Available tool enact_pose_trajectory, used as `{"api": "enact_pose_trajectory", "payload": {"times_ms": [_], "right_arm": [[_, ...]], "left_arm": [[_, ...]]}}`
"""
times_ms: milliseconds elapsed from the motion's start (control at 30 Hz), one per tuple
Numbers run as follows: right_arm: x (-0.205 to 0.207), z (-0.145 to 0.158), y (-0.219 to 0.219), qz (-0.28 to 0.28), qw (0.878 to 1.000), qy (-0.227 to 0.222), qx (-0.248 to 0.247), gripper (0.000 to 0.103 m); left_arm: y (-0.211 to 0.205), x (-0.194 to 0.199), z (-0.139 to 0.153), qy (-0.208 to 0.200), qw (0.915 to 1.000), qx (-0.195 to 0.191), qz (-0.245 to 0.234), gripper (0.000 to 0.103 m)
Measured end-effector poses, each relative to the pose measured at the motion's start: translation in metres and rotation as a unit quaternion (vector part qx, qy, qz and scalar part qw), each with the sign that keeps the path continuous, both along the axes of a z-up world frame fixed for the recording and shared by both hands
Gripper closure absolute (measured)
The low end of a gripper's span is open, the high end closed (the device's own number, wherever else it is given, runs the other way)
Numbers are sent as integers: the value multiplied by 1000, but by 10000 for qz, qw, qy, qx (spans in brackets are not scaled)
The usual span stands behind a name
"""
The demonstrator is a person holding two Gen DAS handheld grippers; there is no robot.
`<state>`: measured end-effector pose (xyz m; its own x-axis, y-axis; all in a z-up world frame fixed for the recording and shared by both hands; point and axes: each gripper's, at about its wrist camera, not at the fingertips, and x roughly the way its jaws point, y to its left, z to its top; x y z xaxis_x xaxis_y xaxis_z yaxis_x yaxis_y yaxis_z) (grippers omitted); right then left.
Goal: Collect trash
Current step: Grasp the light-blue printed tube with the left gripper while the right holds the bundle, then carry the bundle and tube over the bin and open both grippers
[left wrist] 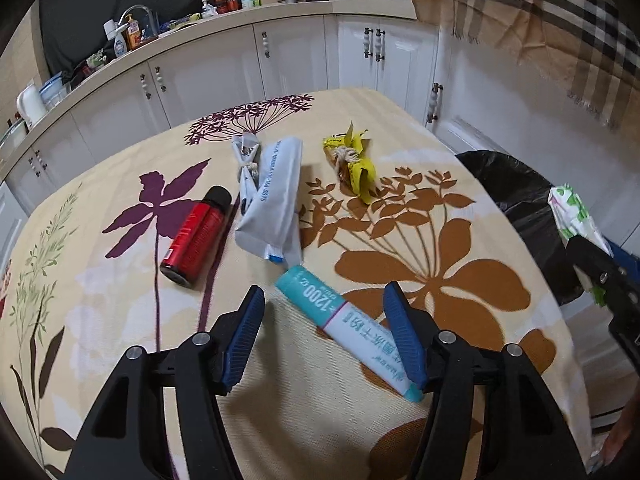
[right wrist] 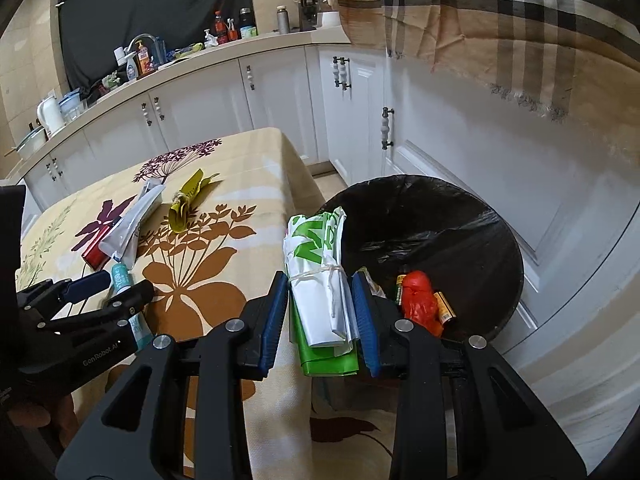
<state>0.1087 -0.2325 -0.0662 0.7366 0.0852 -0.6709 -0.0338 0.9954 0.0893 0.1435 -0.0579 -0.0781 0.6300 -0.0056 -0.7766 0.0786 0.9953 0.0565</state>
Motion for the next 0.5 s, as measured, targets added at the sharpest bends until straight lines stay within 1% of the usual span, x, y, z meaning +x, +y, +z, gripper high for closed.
{"api": "enact_pose_trajectory", "payload": {"times_ms": [67, 200, 267, 367, 433, 467, 500], "right_arm": [[-1, 1, 2, 21, 10000, -18, 18, 71], [-2, 2, 6, 55, 10000, -33, 23, 71], [-2, 2, 8, 74, 10000, -30, 10, 71], [-3, 3, 13, 112, 9999, -36, -6, 71], [-3, 4, 15, 137, 9999, -39, -20, 71], [-3, 4, 16, 150, 9999, -40, -21, 71], [-3, 4, 18, 161, 9999, -43, -20, 71]], "left_arm": [[6, -2, -1, 31, 10000, -84, -28, 42], [18, -9, -1, 29, 10000, -71, -54, 43], [24, -13, -1, 39, 9999, -92, -63, 47], [31, -17, 0, 11, 9999, -77, -114, 57], [33, -19, 0, 8, 9998, -84, -171, 69], [34, -20, 0, 1, 9998, -69, -197, 72], [34, -21, 0, -6, 9998, -36, -219, 79]]}}
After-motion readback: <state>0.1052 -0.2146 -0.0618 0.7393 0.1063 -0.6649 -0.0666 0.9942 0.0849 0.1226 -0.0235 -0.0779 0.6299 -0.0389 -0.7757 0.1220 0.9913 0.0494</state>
